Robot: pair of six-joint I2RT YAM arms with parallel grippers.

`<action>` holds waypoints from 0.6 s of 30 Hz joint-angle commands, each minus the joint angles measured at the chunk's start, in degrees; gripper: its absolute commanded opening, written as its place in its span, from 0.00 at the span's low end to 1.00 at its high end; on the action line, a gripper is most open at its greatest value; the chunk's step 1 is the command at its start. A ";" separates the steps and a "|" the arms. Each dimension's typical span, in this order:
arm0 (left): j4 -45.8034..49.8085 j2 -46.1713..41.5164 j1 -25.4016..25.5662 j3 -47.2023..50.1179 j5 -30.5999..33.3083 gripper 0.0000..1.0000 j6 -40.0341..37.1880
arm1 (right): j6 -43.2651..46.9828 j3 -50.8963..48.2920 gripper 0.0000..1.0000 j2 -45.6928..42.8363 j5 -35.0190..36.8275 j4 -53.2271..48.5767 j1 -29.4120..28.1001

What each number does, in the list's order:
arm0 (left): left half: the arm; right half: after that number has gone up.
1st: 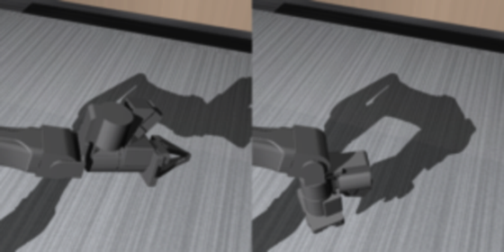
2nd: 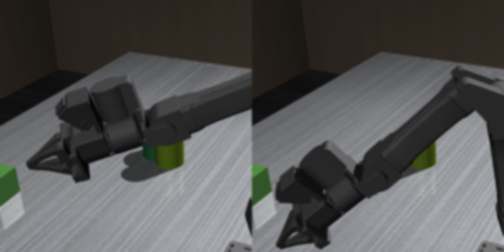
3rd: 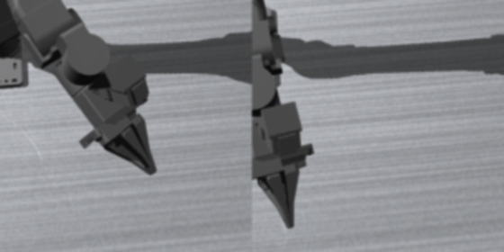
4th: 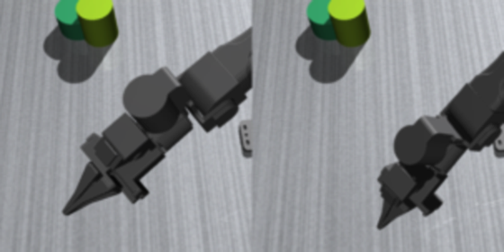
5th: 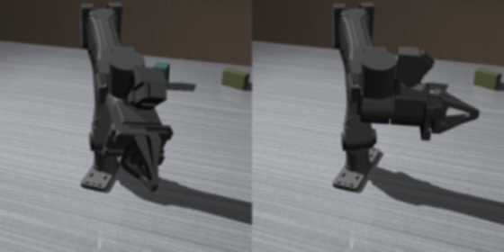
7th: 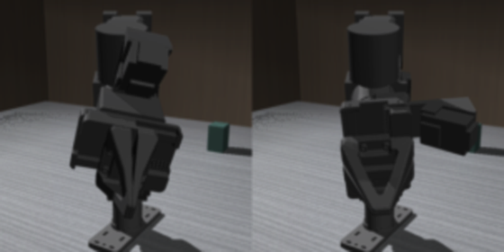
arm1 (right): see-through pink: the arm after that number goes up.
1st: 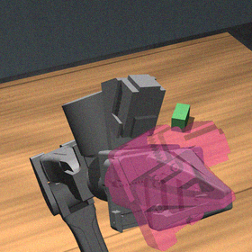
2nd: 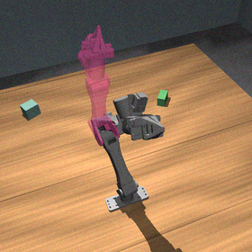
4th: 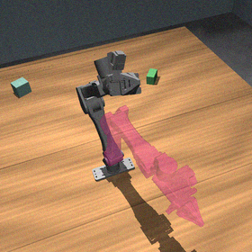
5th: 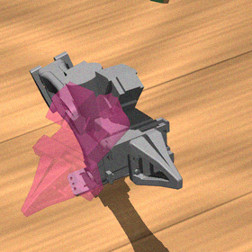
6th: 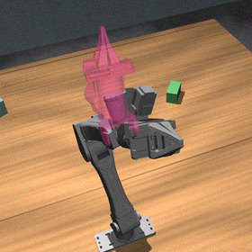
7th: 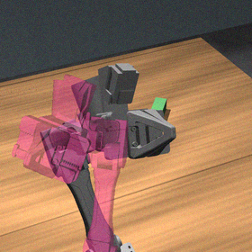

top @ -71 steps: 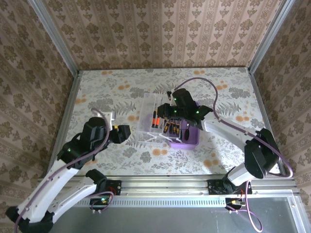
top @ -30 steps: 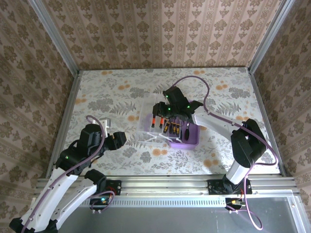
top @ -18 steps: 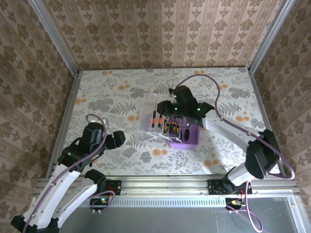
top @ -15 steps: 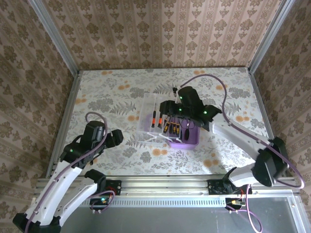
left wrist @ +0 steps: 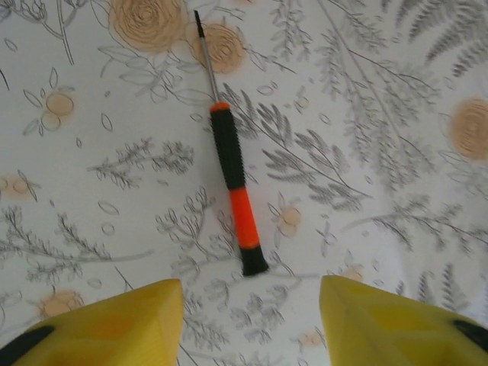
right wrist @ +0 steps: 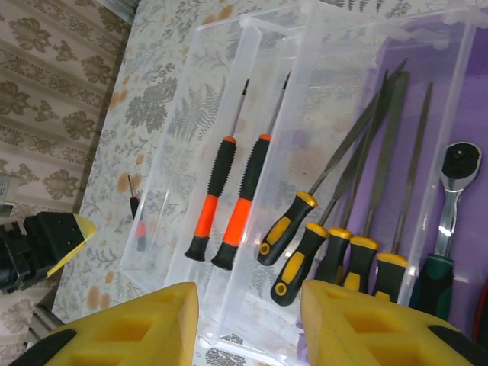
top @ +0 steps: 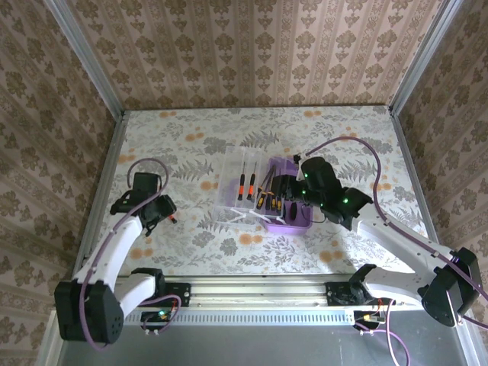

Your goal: Pack the tool kit

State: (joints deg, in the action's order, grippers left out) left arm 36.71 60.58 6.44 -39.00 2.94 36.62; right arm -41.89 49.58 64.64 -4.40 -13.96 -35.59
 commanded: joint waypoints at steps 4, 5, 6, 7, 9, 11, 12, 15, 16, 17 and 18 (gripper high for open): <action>-8.58 9.38 -5.80 -1.20 -1.54 0.38 -2.12 | 0.32 -3.15 0.42 -2.13 1.20 0.78 0.90; -9.34 11.20 -6.17 -1.95 -1.95 0.37 -2.46 | 0.47 -3.46 0.43 -2.28 1.08 0.84 1.04; -9.68 12.86 -6.40 -2.69 -2.19 0.36 -2.44 | 0.56 -3.76 0.43 -2.41 0.97 0.89 1.29; -10.04 14.75 -6.44 -3.52 -2.68 0.36 -2.35 | 0.58 -4.11 0.43 -2.50 0.81 0.98 1.66; -11.04 17.76 -6.44 -4.31 -3.56 0.36 -1.88 | 0.58 -4.73 0.43 -2.68 -0.06 1.38 2.47; -12.51 20.15 -6.35 -4.43 -4.27 0.36 -1.39 | 0.56 -5.43 0.43 -3.00 -0.77 1.69 3.20; -13.48 21.30 -6.40 -4.28 -4.62 0.37 -1.21 | 0.56 -5.82 0.43 -3.27 -1.03 1.90 3.62; -14.94 24.09 -6.26 -4.04 -5.31 0.38 -1.20 | 0.67 -6.59 0.43 -3.88 -1.80 1.78 4.68; -15.03 24.71 -6.29 -3.98 -5.23 0.38 -1.20 | 0.67 -6.84 0.43 -4.06 -1.98 1.80 5.06; -15.13 25.41 -6.27 -3.90 -5.16 0.38 -1.20 | 0.62 -7.08 0.43 -4.32 -2.17 1.75 5.55; -15.25 26.00 -6.26 -3.74 -5.06 0.37 -1.20 | 0.58 -7.28 0.43 -4.50 -2.46 1.86 5.92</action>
State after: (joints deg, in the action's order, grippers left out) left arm 22.90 85.45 0.27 -42.02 -1.30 35.57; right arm -41.91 43.18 61.76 -5.61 -13.30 -30.50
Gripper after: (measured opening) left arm 0.370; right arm 0.434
